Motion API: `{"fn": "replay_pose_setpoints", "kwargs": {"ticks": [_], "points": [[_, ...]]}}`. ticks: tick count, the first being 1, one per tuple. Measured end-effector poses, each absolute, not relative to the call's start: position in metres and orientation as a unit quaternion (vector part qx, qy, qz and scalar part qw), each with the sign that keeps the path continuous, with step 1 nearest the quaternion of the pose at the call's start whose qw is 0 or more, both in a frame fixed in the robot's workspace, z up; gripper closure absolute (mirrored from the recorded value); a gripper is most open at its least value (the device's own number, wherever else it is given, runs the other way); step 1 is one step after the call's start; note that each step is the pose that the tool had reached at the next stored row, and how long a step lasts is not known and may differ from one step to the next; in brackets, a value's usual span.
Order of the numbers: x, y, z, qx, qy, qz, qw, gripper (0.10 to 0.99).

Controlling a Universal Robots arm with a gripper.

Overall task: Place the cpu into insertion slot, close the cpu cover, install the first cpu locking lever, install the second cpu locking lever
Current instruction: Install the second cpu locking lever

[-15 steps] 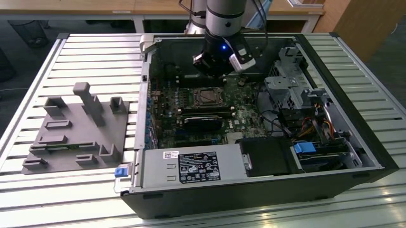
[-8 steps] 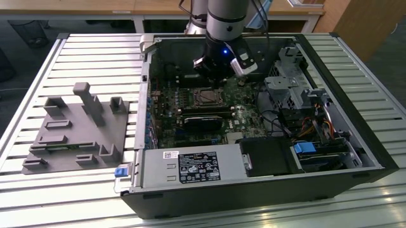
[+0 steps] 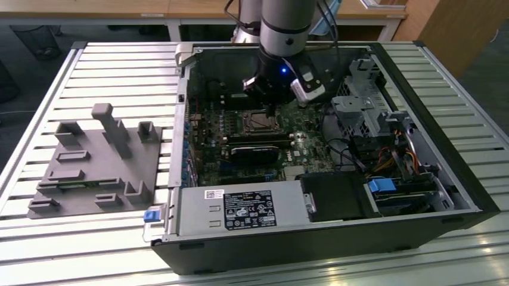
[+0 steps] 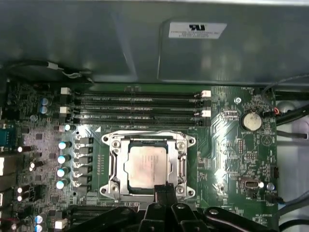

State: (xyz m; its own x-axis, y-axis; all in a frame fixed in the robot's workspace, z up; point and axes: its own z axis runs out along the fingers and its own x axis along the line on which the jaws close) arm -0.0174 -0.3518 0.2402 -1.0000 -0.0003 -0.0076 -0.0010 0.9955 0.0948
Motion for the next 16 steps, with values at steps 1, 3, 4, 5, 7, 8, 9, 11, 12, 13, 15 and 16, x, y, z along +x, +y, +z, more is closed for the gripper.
{"fn": "replay_pose_setpoints", "kwargs": {"ticks": [1,3,4,5,7,8,9,11,12,13,15,16], "points": [[-0.017,-0.353,0.240,0.000,0.999,0.048,0.004,0.980],[-0.017,-0.355,0.240,0.000,0.999,0.048,0.004,0.980],[-0.017,-0.357,0.240,0.000,0.999,0.049,0.004,0.980],[-0.017,-0.358,0.240,0.000,0.999,0.049,0.004,0.980],[-0.017,-0.361,0.240,0.000,0.999,0.049,0.004,0.980],[-0.017,-0.363,0.240,0.000,0.999,0.049,0.004,0.980],[-0.017,-0.365,0.240,0.000,0.999,0.049,0.004,0.980],[-0.017,-0.367,0.240,0.000,0.999,0.050,0.004,0.980],[-0.017,-0.368,0.240,0.000,0.999,0.050,0.004,0.980],[-0.017,-0.369,0.240,0.000,0.999,0.050,0.004,0.980],[-0.017,-0.370,0.240,0.000,0.999,0.050,0.004,0.980],[-0.017,-0.371,0.240,0.000,0.999,0.050,0.004,0.980]]}}
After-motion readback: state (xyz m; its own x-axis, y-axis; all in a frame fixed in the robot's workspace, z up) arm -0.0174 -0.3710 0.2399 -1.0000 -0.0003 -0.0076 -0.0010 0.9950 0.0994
